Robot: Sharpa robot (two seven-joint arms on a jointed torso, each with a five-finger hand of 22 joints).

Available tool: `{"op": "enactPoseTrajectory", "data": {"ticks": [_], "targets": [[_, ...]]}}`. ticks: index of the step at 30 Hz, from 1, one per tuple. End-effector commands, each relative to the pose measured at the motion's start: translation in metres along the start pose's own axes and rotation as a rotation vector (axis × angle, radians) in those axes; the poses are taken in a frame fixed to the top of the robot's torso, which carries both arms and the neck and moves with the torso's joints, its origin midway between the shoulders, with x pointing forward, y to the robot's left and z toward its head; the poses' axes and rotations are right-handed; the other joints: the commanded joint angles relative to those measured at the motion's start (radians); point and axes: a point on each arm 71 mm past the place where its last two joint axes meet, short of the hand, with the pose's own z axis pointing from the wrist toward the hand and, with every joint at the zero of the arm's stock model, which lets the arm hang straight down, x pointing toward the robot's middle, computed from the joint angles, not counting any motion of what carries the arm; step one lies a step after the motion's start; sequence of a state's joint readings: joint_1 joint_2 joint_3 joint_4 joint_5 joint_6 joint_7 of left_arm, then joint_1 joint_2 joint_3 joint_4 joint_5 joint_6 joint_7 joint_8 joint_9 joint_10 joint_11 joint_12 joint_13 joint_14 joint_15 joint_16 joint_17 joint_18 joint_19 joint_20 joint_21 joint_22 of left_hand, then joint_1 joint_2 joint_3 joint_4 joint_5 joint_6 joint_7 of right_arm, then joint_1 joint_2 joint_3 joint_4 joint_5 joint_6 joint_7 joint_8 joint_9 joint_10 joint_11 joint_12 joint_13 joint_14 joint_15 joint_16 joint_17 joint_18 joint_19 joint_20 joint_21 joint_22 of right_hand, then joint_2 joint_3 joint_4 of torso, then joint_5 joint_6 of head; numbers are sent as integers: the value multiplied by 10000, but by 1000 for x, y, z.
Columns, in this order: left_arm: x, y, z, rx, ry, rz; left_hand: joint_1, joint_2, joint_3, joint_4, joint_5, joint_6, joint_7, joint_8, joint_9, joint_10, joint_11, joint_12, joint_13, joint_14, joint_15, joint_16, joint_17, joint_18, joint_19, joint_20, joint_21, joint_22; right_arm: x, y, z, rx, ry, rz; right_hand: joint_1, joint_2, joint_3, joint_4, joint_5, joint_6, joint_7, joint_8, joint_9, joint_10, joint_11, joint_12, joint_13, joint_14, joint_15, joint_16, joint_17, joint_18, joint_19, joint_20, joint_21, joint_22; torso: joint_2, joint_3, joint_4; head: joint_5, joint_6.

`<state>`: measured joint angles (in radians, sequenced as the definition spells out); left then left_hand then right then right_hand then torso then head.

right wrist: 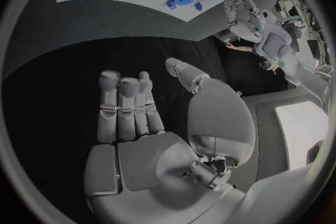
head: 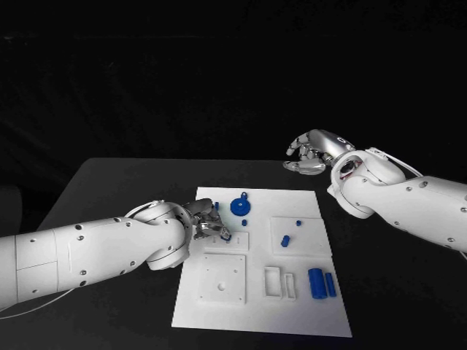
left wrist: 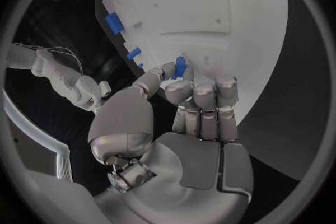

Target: Assemble the parts on the task board

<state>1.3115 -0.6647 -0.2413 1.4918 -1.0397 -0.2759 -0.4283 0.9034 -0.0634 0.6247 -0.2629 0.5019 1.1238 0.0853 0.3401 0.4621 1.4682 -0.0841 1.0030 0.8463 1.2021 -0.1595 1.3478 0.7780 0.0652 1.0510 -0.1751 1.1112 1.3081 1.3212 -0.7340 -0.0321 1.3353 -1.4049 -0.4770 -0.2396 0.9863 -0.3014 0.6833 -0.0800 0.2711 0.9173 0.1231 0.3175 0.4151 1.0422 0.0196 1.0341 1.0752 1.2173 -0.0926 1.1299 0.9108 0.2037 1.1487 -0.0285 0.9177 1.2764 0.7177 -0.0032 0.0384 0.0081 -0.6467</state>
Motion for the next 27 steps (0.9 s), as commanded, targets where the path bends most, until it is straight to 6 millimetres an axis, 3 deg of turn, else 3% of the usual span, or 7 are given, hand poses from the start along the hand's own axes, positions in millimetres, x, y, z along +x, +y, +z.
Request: {"op": "enactPoseTrajectory", "data": {"ticks": [1,3,4,5,13,16,27], "targets": [[2,-2,0,51,153,140,14,166,42,26,-194,1545,-1202,96,4266,-532,-609,88,15,661,-839,73,16,169,-39,-1042,81,218,1,1,0,-47,92,-46,48,13,27,34,51,37,45,53,12,-15,-43,45,-20,50,-6,-50,18,581,85,6,-52,15,0,-2,-4,0,-17],[2,-2,0,65,190,154,4,185,54,31,-568,1551,-1207,104,4292,-553,-607,138,13,643,-835,115,16,195,-81,-1035,133,210,1,1,0,-45,93,-47,43,13,23,35,86,35,46,52,14,-18,-42,53,-30,51,-5,-53,21,581,87,6,-55,20,1,-3,-2,-5,-32],[2,-2,0,66,213,163,-9,205,42,55,-1014,1566,-1210,116,4308,-556,-607,165,13,636,-828,137,16,207,-97,-1032,159,206,1,1,0,-49,94,-45,44,14,23,35,99,35,46,53,15,-19,-42,55,-33,51,-5,-54,22,581,87,6,-55,21,1,-2,-2,-5,-32],[2,-2,0,67,225,168,-14,212,39,66,-1199,1575,-1209,121,4315,-556,-610,178,13,635,-827,148,16,212,-105,-1031,169,204,1,1,0,-49,94,-45,44,14,23,35,107,35,46,53,15,-20,-42,56,-35,51,-5,-55,23,581,88,6,-56,22,1,-2,0,-5,-33],[3,-3,0,88,213,159,7,179,50,65,-1761,1631,-1223,157,4353,-569,-621,276,2,621,-824,233,16,245,-174,-1016,241,194,1,1,0,-44,92,-46,46,14,25,33,276,32,47,53,22,-32,-41,81,-69,54,-4,-63,35,581,92,7,-67,37,-4,-5,10,-5,-30],[3,-3,0,117,240,167,8,182,42,89,-2149,1668,-1235,188,4375,-576,-631,330,-6,616,-822,283,19,259,-202,-1010,271,186,1,1,0,-49,96,-45,47,14,25,32,346,31,48,53,25,-37,-41,91,-83,54,-3,-68,39,581,94,7,-71,43,-4,-6,7,-3,-34],[5,-4,1,135,396,239,33,190,61,94,-2265,1703,-1247,215,4355,-579,-642,394,-10,616,-810,347,29,270,-237,-1004,299,181,1,1,1,-51,109,-48,50,18,36,35,656,29,49,54,36,-54,-39,138,-141,62,-2,-83,60,581,107,9,-92,69,0,-6,5,-6,-34]]}}
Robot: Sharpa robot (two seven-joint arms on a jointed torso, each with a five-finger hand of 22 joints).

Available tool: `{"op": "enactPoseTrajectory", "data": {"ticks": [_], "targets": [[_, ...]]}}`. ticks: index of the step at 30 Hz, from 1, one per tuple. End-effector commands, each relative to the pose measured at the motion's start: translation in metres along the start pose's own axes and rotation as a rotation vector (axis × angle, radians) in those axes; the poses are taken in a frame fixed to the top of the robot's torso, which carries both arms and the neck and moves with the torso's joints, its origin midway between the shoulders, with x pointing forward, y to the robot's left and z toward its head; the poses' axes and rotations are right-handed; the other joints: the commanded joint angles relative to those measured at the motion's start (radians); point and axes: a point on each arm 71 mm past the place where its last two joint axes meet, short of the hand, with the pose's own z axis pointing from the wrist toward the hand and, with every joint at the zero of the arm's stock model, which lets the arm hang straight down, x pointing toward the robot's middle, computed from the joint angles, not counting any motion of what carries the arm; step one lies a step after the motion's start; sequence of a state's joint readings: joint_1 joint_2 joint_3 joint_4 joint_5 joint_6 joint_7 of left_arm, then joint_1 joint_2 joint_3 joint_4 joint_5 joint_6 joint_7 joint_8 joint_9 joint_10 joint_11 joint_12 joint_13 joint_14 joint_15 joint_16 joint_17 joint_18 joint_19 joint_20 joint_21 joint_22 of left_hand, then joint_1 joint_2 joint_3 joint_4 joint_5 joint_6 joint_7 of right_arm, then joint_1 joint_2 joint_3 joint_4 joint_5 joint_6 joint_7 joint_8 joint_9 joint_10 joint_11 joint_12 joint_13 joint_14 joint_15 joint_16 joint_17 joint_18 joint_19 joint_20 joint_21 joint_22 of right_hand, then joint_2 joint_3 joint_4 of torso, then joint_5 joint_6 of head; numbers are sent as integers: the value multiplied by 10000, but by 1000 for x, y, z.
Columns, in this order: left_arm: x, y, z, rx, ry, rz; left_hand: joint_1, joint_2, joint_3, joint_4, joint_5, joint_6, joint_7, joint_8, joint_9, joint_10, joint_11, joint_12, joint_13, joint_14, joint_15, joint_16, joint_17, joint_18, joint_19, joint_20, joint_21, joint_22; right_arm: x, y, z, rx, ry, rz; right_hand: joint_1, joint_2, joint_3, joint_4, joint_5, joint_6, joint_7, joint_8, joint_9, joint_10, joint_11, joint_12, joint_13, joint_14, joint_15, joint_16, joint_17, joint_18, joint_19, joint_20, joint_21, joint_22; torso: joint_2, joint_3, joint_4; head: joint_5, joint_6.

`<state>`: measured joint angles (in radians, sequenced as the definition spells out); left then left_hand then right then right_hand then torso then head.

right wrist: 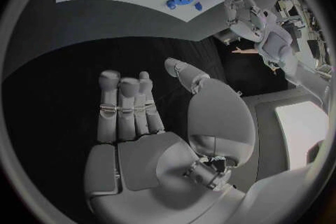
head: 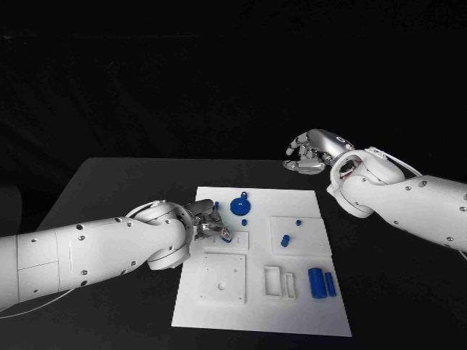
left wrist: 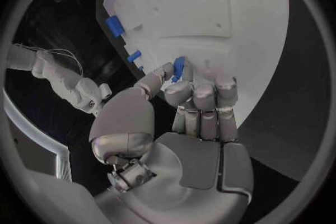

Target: Assemble the parts on the task board

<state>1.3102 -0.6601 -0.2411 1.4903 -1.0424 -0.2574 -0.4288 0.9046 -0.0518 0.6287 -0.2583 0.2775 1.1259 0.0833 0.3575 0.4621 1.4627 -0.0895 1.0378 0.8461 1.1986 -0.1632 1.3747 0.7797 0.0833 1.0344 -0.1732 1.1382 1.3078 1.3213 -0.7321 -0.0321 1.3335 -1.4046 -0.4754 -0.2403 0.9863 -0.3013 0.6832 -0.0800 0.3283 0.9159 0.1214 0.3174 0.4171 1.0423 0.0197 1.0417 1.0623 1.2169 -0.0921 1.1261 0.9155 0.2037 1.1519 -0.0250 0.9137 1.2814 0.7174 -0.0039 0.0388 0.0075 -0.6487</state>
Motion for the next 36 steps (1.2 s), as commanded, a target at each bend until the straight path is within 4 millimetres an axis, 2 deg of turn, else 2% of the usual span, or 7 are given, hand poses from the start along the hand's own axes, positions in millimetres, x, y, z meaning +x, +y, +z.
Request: {"op": "enactPoseTrajectory", "data": {"ticks": [1,3,4,9,12,24,36], "targets": [[3,-3,0,106,237,144,24,82,28,49,13,1686,-1228,43,4347,-527,-589,53,-8,651,-770,86,14,90,-77,-1021,33,184,1,1,0,-60,93,-47,52,18,37,33,126,42,66,54,18,-56,-41,68,-20,67,-6,-47,15,581,75,-26,-56,22,3,2,1,-1,-13],[3,-4,1,101,291,173,29,101,50,49,189,1695,-1226,53,4322,-534,-592,79,-12,644,-762,110,18,92,-91,-1017,48,184,1,1,0,-61,94,-48,57,18,40,29,204,41,66,54,20,-62,-40,77,-33,68,-6,-51,19,581,77,-26,-61,28,4,6,5,-1,-22],[3,-4,1,100,305,181,11,142,63,59,425,1706,-1227,69,4300,-538,-594,107,-16,641,-754,137,21,92,-103,-1011,68,184,1,2,0,-64,96,-46,57,18,39,28,224,41,67,54,21,-63,-40,80,-37,69,-6,-52,21,581,78,-26,-62,30,3,7,5,4,-18],[4,-3,1,68,370,221,-28,206,80,43,866,1717,-1236,113,4251,-555,-596,167,-35,630,-746,185,18,97,-129,-1004,113,180,1,2,0,-70,92,-43,60,18,37,22,297,41,67,54,24,-69,-39,91,-52,69,-5,-56,26,581,80,-25,-67,37,3,7,0,13,-27],[4,-3,1,47,398,237,-50,231,81,34,1018,1722,-1240,134,4237,-559,-599,189,-43,630,-744,205,18,100,-137,-1002,128,177,1,2,0,-69,95,-44,62,19,38,19,339,42,68,54,25,-72,-38,98,-60,70,-5,-58,29,581,83,-25,-70,41,4,7,-5,14,-29],[1,0,1,-43,172,189,-104,336,103,30,1227,1720,-1247,173,4208,-571,-607,227,-62,625,-739,237,13,103,-154,-998,154,172,1,2,0,-62,88,-43,66,20,37,13,438,45,67,56,30,-78,-39,116,-82,72,-5,-65,36,581,87,-24,-77,52,3,3,-4,10,-21],[-2,4,1,-181,-39,-48,-305,485,149,-115,1986,1751,-1286,330,4153,-591,-648,367,-94,664,-750,348,5,122,-153,-997,247,164,1,1,0,-48,89,-47,73,20,35,2,528,47,67,56,34,-86,-39,131,-103,73,-5,-72,42,581,89,-25,-86,63,2,-1,2,9,-18]]}}
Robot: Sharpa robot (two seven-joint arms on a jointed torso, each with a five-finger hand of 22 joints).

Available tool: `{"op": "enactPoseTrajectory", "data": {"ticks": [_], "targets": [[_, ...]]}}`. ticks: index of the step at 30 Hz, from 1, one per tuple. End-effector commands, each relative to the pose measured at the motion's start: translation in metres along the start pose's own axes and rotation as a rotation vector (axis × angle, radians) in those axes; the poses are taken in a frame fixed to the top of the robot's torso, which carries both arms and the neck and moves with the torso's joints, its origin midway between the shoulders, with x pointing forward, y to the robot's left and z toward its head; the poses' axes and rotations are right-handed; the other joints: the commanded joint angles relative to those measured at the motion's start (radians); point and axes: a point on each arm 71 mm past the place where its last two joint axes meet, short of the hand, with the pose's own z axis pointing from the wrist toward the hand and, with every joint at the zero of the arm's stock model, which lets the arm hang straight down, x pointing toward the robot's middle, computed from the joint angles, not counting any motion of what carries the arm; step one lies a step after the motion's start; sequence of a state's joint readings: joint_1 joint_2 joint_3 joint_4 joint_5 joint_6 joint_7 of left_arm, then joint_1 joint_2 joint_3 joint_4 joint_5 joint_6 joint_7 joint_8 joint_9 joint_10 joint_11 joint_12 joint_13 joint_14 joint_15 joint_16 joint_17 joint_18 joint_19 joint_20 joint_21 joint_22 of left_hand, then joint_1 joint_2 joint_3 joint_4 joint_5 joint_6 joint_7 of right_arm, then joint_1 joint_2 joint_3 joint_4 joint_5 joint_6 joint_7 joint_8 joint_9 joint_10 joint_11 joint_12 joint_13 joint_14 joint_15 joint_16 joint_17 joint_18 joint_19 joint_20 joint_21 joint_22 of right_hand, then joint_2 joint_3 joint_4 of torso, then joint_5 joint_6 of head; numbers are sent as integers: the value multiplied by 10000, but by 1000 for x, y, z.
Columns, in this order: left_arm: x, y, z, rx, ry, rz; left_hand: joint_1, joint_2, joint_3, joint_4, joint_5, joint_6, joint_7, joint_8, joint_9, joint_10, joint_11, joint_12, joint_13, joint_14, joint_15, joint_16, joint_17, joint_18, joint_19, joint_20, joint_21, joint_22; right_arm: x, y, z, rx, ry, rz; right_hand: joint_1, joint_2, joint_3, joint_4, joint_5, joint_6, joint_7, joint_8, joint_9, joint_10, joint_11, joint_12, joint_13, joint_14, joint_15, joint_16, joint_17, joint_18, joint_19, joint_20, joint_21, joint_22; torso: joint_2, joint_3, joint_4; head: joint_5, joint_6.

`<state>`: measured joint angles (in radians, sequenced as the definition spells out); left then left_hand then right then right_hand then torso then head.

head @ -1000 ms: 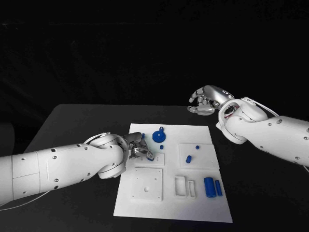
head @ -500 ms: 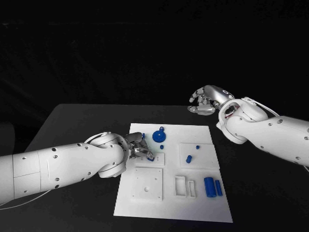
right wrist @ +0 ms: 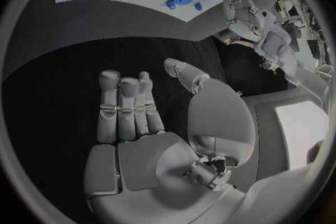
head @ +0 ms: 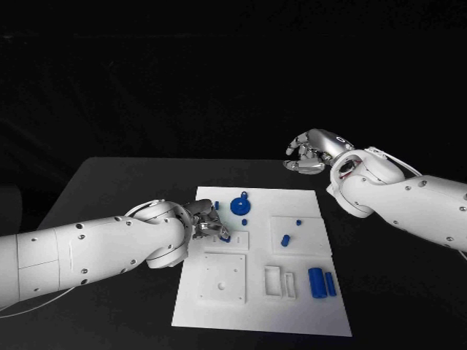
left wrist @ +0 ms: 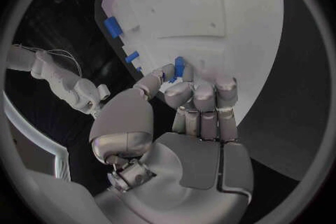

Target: Assemble the parts on the task board

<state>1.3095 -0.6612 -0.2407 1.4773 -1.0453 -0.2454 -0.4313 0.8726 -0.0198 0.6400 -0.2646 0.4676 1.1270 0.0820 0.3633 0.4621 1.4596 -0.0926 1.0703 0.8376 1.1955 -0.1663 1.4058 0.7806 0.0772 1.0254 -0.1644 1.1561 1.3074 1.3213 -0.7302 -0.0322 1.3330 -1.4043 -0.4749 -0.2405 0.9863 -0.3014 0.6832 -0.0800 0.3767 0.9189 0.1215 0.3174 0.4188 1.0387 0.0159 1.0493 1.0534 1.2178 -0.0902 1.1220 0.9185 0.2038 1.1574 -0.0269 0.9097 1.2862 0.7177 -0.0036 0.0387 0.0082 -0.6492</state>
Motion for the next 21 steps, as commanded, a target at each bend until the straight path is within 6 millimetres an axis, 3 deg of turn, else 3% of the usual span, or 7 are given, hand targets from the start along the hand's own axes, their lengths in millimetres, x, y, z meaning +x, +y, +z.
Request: {"op": "enactPoseTrajectory", "data": {"ticks": [1,13,21], "targets": [[0,0,0,-48,-38,-113,8,171,38,-57,100,1739,-1274,275,4151,-561,-618,45,-11,695,-720,39,-4,184,-63,-1085,70,167,0,1,0,-40,79,-52,73,21,35,2,50,17,66,56,17,-50,-1,56,-16,64,-24,-32,13,580,35,-5,-47,16,-2,0,2,5,-12],[4,-1,0,-101,483,-45,-119,290,64,-134,342,1739,-1288,329,4129,-574,-633,91,-19,702,-723,68,-10,187,-73,-1080,94,164,1,0,0,-26,101,-58,79,21,37,-6,115,18,66,56,19,-55,-1,65,-29,63,-24,-37,17,580,36,-5,-53,22,-3,8,2,19,-26],[5,-2,0,-108,552,-125,-206,322,62,-153,220,1715,-1287,350,4110,-585,-631,109,-33,693,-723,68,-22,191,-78,-1080,105,160,1,1,1,-26,107,-59,85,22,39,-13,181,20,66,57,21,-60,-1,76,-43,64,-24,-41,22,580,38,-5,-58,30,1,7,1,23,-20]]}}
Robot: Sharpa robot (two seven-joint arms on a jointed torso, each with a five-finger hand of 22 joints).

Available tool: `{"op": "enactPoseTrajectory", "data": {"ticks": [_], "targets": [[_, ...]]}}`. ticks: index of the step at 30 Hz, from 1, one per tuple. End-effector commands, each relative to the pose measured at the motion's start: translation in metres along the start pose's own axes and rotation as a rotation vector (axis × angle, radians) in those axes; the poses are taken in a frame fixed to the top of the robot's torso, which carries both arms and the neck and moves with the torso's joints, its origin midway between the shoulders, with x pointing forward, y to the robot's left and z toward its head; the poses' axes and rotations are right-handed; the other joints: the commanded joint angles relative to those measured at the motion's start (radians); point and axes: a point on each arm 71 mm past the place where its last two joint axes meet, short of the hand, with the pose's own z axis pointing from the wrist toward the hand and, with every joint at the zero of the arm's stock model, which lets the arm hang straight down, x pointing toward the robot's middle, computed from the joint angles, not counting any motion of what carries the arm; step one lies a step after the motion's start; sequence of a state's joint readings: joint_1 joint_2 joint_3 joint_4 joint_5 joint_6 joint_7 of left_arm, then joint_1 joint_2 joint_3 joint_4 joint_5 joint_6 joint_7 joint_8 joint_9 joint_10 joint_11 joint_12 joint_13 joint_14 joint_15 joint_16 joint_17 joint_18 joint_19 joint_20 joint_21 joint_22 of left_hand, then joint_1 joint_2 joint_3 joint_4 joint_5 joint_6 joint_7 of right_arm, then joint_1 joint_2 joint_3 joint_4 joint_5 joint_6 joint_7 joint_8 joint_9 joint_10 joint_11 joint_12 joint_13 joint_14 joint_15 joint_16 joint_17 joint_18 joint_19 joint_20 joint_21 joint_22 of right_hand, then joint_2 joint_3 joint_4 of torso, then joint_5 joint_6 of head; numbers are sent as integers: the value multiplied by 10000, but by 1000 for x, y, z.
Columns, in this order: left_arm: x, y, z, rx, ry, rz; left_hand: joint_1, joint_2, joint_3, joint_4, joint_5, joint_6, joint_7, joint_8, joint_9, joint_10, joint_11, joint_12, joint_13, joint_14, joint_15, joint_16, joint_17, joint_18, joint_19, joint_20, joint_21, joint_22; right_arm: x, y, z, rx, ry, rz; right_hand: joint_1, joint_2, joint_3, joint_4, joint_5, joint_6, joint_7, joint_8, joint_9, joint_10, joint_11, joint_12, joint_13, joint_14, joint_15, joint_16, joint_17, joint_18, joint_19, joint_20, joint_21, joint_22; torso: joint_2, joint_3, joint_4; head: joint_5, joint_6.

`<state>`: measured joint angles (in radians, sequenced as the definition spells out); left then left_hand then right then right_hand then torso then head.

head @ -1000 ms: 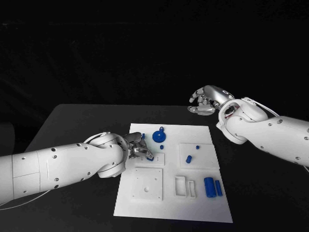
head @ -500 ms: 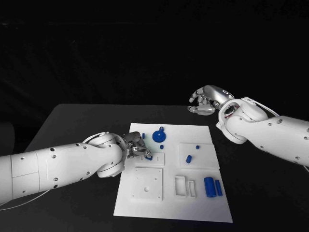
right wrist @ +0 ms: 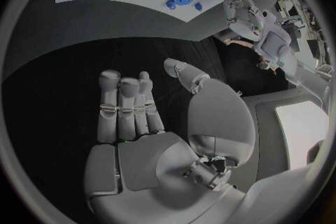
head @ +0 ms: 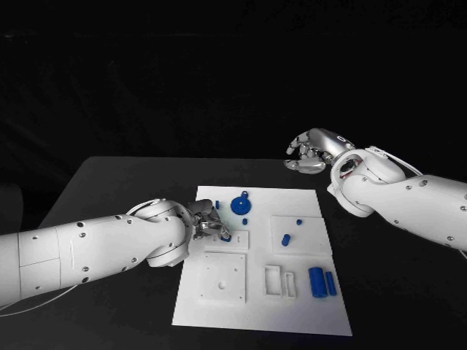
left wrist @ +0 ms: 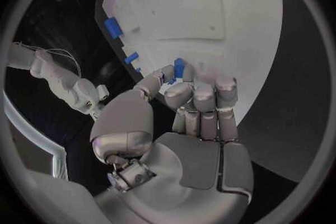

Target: Assemble the parts on the task board

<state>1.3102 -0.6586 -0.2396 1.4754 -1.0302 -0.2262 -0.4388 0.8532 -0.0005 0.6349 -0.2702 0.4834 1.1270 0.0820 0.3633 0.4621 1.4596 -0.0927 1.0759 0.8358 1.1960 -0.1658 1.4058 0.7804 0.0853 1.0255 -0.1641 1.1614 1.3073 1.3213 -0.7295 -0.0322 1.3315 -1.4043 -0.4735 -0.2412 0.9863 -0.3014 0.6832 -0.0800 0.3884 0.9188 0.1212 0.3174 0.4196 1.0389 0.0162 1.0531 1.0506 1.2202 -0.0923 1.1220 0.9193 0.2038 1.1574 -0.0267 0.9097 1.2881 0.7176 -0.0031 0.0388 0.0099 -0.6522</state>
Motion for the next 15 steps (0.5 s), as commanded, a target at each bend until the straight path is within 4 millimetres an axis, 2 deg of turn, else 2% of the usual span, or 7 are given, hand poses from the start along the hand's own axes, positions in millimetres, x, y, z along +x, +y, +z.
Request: {"op": "enactPoseTrajectory", "data": {"ticks": [1,3,4,5,15], "targets": [[4,-2,0,-3,322,-76,-46,139,113,-89,-86,1705,-1284,360,4100,-589,-628,58,-24,682,-729,64,-28,112,-81,-1083,53,157,1,1,0,-40,95,-54,84,23,39,-12,72,21,69,57,14,-63,-3,39,-17,41,-2,-41,14,580,39,-7,-58,11,2,1,0,7,11],[4,-2,0,-2,310,-86,-102,142,116,-46,-376,1690,-1281,378,4082,-592,-621,68,-42,676,-731,60,-42,116,-83,-1083,55,148,1,1,0,-42,94,-53,84,23,39,-12,91,21,69,57,15,-64,-3,42,-21,42,-3,-42,16,580,41,-7,-60,13,2,4,4,12,21],[4,-2,0,-6,299,-90,-150,140,112,46,-808,1680,-1275,393,4065,-594,-616,73,-58,669,-731,54,-55,121,-83,-1083,52,139,1,1,1,-45,95,-52,84,23,40,-11,105,22,69,57,15,-65,-4,44,-24,42,-2,-43,17,580,41,-6,-61,15,2,3,5,14,25],[4,-1,0,-5,294,-93,-150,124,133,91,-961,1671,-1274,400,4051,-599,-613,74,-71,664,-733,50,-64,126,-89,-1084,48,134,1,1,1,-47,95,-50,84,22,41,-12,117,22,69,57,16,-65,-4,46,-26,42,-2,-43,17,580,41,-6,-62,16,2,3,5,14,25],[4,-2,0,25,353,-97,-175,139,152,167,-1027,1662,-1267,409,4028,-603,-608,75,-92,658,-731,46,-77,125,-98,-1080,46,130,1,1,1,-45,100,-53,84,24,44,-12,186,26,69,59,19,-69,-3,58,-41,44,-2,-48,22,580,43,-5,-69,23,0,-3,-4,41,26]]}}
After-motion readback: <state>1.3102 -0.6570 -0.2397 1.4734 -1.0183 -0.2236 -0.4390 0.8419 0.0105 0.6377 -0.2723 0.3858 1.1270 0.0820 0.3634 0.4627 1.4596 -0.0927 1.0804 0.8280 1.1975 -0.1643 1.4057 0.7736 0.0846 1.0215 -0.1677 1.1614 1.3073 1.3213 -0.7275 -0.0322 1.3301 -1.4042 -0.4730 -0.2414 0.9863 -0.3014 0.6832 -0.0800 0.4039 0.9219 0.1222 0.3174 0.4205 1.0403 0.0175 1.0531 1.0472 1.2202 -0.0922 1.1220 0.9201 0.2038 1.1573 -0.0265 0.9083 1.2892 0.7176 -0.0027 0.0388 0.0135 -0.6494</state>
